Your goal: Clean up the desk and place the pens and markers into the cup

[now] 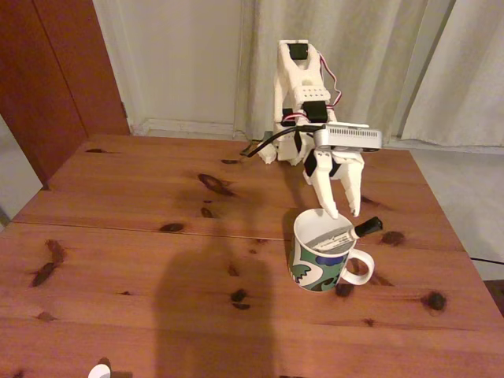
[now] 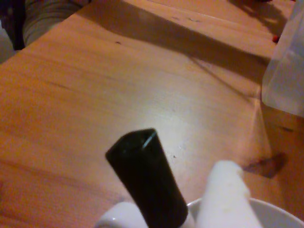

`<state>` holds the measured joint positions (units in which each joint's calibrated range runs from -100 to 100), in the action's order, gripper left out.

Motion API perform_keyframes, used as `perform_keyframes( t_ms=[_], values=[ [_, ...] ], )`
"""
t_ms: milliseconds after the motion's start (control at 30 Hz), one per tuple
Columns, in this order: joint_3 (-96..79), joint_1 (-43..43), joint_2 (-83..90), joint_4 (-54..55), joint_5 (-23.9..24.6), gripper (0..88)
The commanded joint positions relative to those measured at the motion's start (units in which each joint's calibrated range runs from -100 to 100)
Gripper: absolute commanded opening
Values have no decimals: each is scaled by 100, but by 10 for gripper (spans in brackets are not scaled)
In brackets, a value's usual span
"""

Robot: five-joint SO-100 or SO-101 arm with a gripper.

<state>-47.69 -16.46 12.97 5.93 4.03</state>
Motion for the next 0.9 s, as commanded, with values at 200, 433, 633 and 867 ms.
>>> perform_keyframes(
  t_ms=[200, 433, 633, 867],
  values=[
    [-281, 179, 271, 168, -146, 0],
    [-1652, 581, 2704, 168, 168, 8],
    [-3500, 726, 4599, 151, 315, 8],
    [-5231, 798, 6329, -228, 315, 8]
  ],
)
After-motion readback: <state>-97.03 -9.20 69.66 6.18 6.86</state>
